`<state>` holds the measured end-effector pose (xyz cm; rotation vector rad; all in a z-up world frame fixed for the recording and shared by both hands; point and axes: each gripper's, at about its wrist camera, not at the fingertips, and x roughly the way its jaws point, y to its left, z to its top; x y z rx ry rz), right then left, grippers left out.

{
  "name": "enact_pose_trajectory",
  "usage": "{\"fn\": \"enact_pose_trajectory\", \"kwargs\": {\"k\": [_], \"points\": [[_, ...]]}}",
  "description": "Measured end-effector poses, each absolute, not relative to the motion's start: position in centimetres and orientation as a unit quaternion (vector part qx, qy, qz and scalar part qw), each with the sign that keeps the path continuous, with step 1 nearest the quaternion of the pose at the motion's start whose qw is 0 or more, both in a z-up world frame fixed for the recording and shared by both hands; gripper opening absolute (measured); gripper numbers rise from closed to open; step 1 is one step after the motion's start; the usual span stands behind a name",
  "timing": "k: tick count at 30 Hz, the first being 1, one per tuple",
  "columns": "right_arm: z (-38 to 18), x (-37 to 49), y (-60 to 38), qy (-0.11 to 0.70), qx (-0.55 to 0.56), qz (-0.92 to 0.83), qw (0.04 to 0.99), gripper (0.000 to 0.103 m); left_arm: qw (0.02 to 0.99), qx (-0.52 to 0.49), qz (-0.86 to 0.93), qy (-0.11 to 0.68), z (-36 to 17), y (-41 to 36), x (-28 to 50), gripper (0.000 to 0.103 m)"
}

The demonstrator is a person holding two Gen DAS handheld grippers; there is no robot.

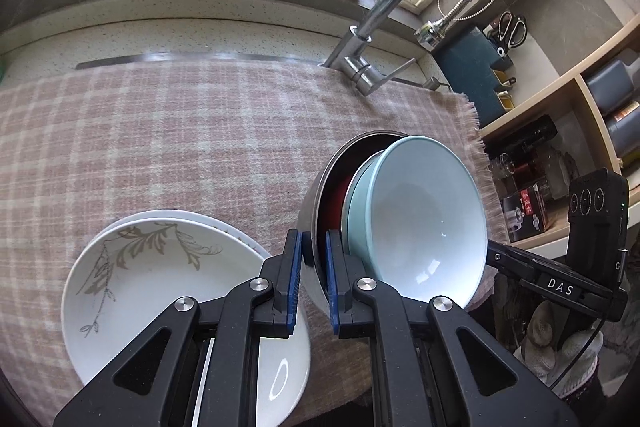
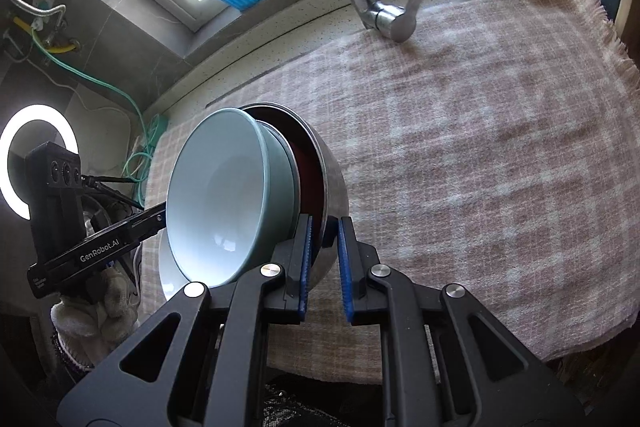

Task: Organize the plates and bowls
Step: 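Lift the nested bowl set and carry it onto the plate stack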

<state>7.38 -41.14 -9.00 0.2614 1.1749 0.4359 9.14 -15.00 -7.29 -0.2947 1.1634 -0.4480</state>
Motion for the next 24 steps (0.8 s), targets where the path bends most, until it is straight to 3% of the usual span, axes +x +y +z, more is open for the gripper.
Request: {"fn": "enact_pose_trajectory", "kwargs": {"k": [24], "points": [[-10.5, 5.0, -29.4, 0.584, 0.067, 0.290, 0.755, 0.013, 0.812, -0.208, -0.116, 0.534, -7.6, -3.4, 4.0, 0.008]]}}
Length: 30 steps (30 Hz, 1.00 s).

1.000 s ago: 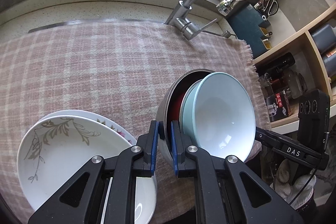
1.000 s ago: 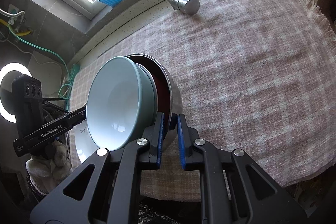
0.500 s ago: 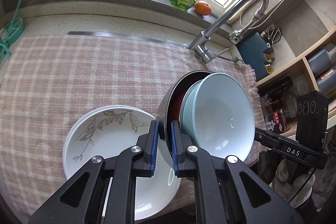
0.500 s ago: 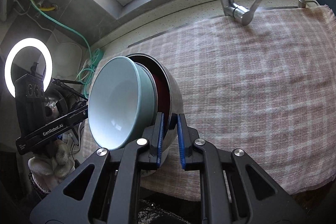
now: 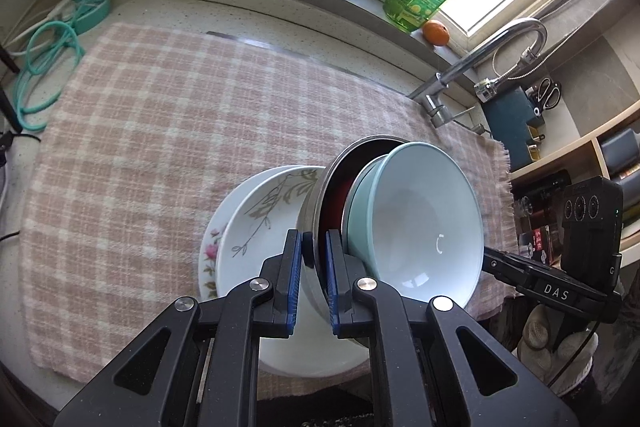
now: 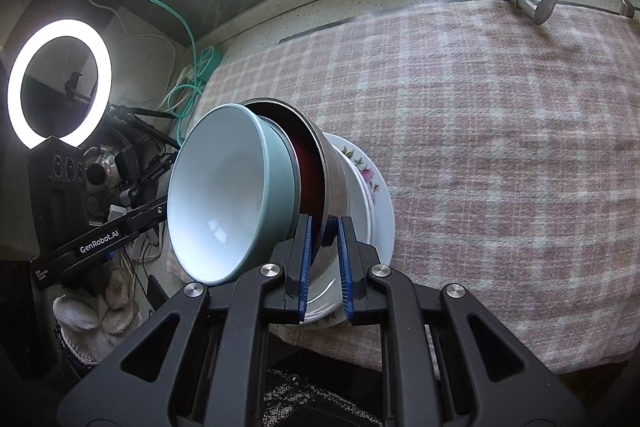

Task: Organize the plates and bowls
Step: 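Lift the nested bowl set and carry it onto the plate stack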

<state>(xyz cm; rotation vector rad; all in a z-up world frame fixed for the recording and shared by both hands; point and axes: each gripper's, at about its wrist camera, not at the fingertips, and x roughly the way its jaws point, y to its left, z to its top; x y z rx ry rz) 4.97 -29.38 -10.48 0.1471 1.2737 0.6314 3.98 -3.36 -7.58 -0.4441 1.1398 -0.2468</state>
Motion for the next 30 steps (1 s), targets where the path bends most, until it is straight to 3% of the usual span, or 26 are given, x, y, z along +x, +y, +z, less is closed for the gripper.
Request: {"fn": "enact_pose_trajectory", "kwargs": {"k": [30], "points": [[-12.3, 3.6, -27.2, 0.600, 0.055, 0.279, 0.748, 0.014, 0.804, -0.204, -0.111, 0.547, -8.7, -1.9, 2.5, 0.008]]}}
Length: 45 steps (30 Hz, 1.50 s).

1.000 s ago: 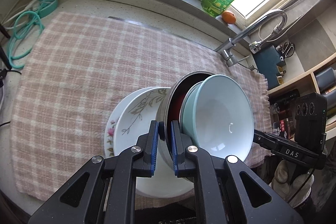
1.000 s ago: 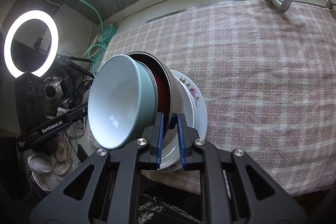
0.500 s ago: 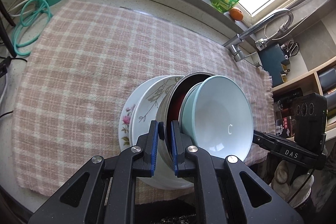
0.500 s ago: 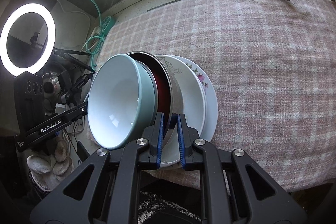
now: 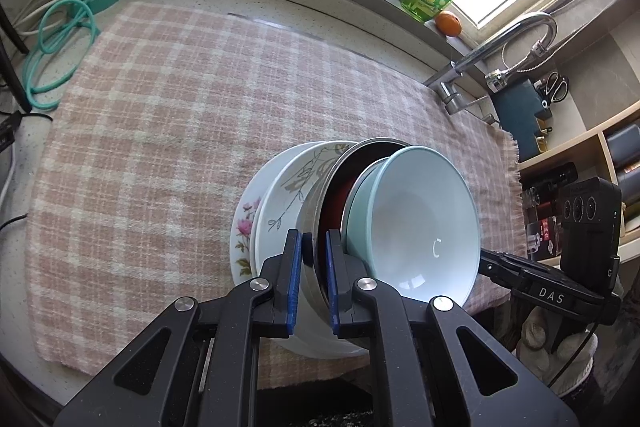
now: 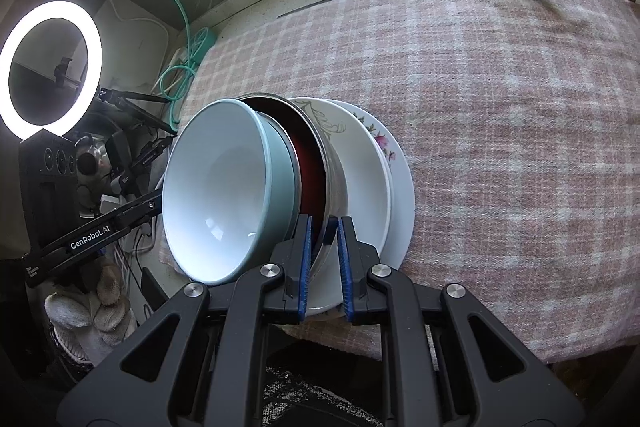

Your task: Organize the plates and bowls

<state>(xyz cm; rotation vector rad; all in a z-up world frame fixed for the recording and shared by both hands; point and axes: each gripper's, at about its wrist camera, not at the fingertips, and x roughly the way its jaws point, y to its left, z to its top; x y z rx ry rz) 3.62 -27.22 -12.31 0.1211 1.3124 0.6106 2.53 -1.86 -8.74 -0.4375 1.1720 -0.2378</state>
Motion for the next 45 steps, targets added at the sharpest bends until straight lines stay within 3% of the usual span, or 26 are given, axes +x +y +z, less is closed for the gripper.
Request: {"fn": "enact_pose_trajectory", "kwargs": {"k": [14, 16, 18, 20, 22, 25, 27, 31, 35, 37, 45], "points": [[-10.4, 2.9, -28.5, 0.576, 0.049, 0.270, 0.770, 0.015, 0.814, -0.194, -0.101, 0.537, -8.1, -1.5, 2.0, 0.013], [-10.0, 2.6, -29.0, 0.572, 0.052, 0.268, 0.773, 0.018, 0.818, -0.193, -0.099, 0.533, -7.8, -1.4, 1.8, 0.013], [-9.5, 2.3, -29.4, 0.566, 0.053, 0.266, 0.778, 0.032, 0.822, -0.190, -0.097, 0.529, -7.4, -1.4, 1.6, 0.013], [-9.0, 2.1, -29.9, 0.558, 0.049, 0.263, 0.786, 0.038, 0.826, -0.183, -0.094, 0.524, -7.0, -1.4, 1.4, 0.013], [-8.5, 1.8, -30.2, 0.551, 0.042, 0.259, 0.792, 0.039, 0.833, -0.174, -0.089, 0.517, -6.5, -1.4, 1.1, 0.013], [-7.9, 1.5, -30.7, 0.543, 0.037, 0.254, 0.800, 0.045, 0.843, -0.156, -0.082, 0.508, -5.8, -1.7, 0.5, 0.022], [-7.3, 1.2, -31.0, 0.532, 0.029, 0.250, 0.808, 0.058, 0.850, -0.143, -0.079, 0.500, -5.2, -2.0, 0.0, 0.030], [-6.2, 0.6, -31.4, 0.509, 0.009, 0.250, 0.824, 0.070, 0.862, -0.118, -0.066, 0.488, -4.2, -2.7, -0.8, 0.046], [-5.1, -0.2, -31.8, 0.485, -0.013, 0.259, 0.835, 0.082, 0.874, -0.104, -0.049, 0.472, -3.2, -3.6, -1.9, 0.056], [-4.8, -0.6, -32.0, 0.477, -0.026, 0.263, 0.838, 0.084, 0.879, -0.104, -0.039, 0.464, -2.8, -4.1, -2.5, 0.062], [-3.3, -2.5, -32.1, 0.442, -0.064, 0.282, 0.849, 0.088, 0.892, -0.107, 0.014, 0.440, -2.1, -5.7, -4.6, 0.071]]}}
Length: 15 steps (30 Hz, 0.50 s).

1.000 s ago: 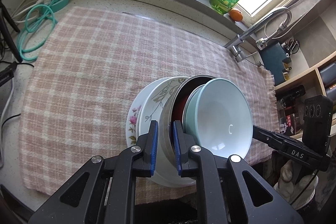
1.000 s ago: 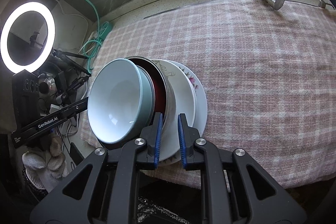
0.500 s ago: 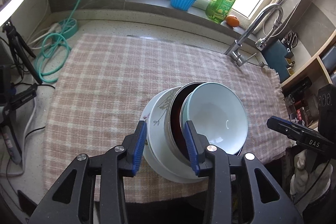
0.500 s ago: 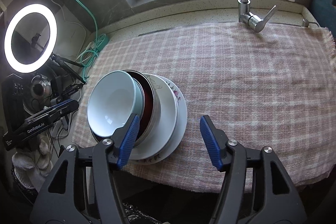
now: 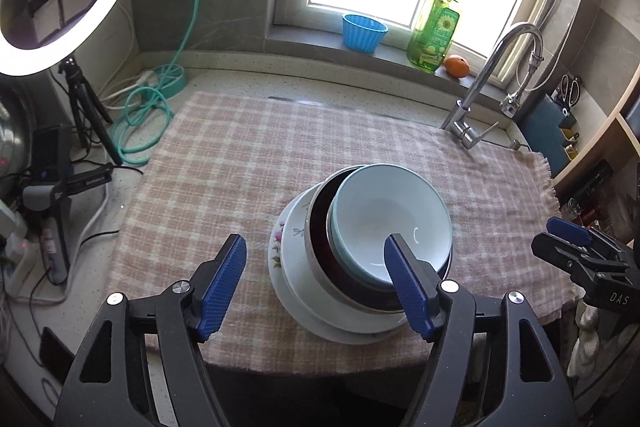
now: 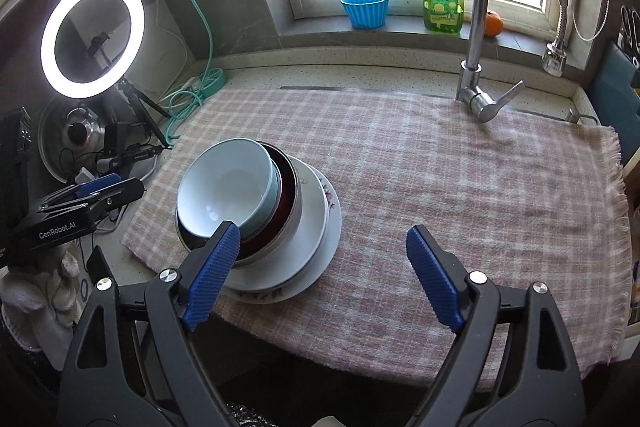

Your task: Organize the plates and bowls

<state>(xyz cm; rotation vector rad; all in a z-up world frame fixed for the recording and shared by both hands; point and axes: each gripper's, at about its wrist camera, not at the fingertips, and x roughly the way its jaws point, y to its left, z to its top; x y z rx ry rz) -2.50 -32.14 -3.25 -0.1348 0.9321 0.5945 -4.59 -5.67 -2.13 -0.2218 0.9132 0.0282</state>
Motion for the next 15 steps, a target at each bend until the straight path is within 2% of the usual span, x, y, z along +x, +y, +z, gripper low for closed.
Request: {"fn": "enact_pose_trajectory", "kwargs": {"k": [15], "points": [[-4.5, -5.0, -31.3, 0.435, -0.004, 0.234, 0.870, 0.089, 0.895, -0.075, -0.019, 0.439, -1.6, -4.7, -5.7, 0.072]]}}
